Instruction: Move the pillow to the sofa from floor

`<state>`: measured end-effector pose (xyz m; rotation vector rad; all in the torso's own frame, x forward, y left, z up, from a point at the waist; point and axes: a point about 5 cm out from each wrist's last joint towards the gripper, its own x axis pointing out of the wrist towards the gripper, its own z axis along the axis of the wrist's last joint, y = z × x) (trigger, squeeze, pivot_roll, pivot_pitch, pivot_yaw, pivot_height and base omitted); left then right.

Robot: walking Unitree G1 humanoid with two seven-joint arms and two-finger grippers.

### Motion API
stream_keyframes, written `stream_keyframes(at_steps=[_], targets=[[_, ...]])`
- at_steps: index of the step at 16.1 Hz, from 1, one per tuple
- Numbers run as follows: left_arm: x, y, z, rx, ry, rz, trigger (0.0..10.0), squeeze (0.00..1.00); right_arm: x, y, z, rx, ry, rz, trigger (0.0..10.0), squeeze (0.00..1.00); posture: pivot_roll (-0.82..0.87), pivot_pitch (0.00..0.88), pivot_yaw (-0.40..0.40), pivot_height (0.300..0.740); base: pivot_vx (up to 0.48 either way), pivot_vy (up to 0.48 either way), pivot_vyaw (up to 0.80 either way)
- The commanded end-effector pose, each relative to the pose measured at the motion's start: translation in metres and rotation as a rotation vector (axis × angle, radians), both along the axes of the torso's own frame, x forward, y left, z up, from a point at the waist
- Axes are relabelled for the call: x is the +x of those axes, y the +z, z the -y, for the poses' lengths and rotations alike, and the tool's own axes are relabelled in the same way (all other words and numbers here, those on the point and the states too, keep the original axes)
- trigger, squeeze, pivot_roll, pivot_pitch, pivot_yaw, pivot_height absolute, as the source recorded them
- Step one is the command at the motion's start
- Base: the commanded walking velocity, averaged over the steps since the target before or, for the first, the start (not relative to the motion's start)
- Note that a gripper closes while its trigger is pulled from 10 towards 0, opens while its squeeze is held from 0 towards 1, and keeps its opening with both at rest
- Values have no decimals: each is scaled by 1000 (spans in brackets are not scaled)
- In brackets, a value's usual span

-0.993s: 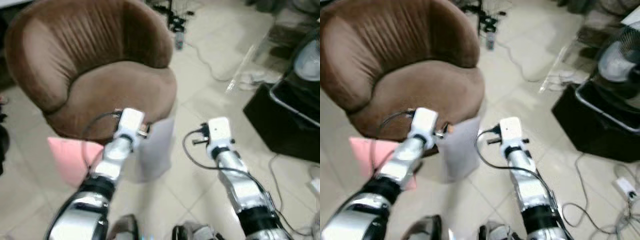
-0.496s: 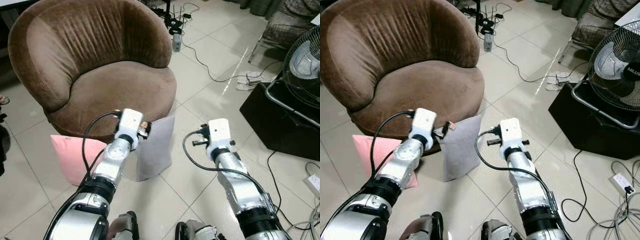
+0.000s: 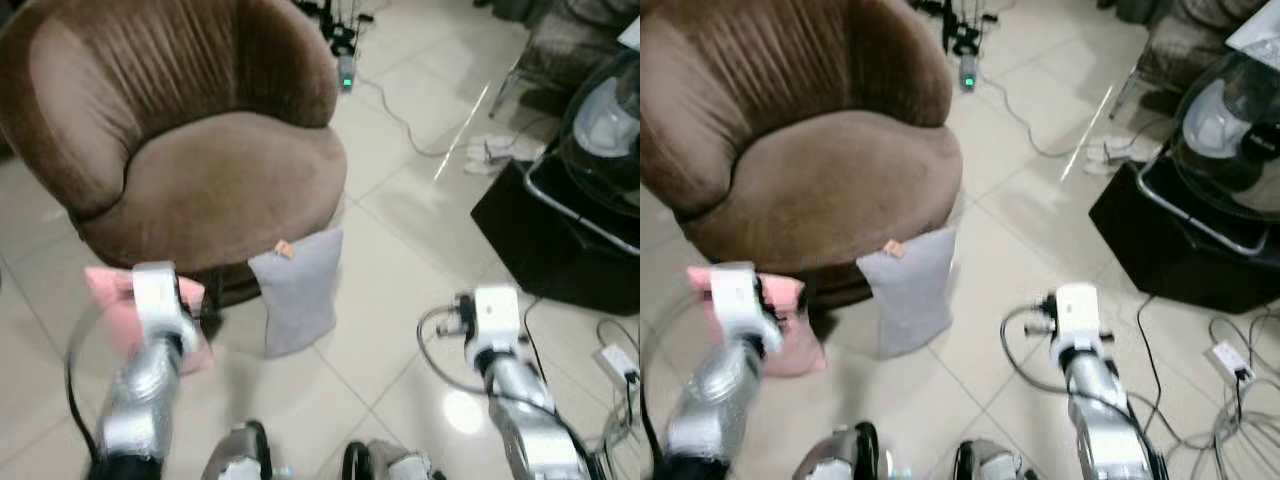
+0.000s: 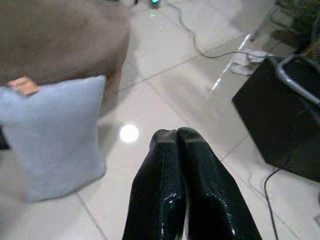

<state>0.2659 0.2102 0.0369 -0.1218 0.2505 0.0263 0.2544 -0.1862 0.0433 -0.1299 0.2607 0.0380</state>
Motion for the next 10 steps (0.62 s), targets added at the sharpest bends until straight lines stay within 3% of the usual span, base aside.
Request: stream_keyframes(at_steps=[1,6,8,10], targets=[[5,5,17,0,-60,18,10000,0,1,3,-4,-7,23,7,10000,0,-30,190,-117,719,0,0,0],[9,12,34,3,-121,16,10000,0,7,6,-14,-6,24,-2,10000,0,-48,174,-108,719,0,0,0],[15,17,41,76,-188,35,10000,0,7,12,-22,5,53,41,10000,0,-61,165,-98,719,0,0,0],[17,19,44,81,-211,28,10000,0,7,12,-23,9,52,40,10000,0,-66,164,-95,719,240,0,0]])
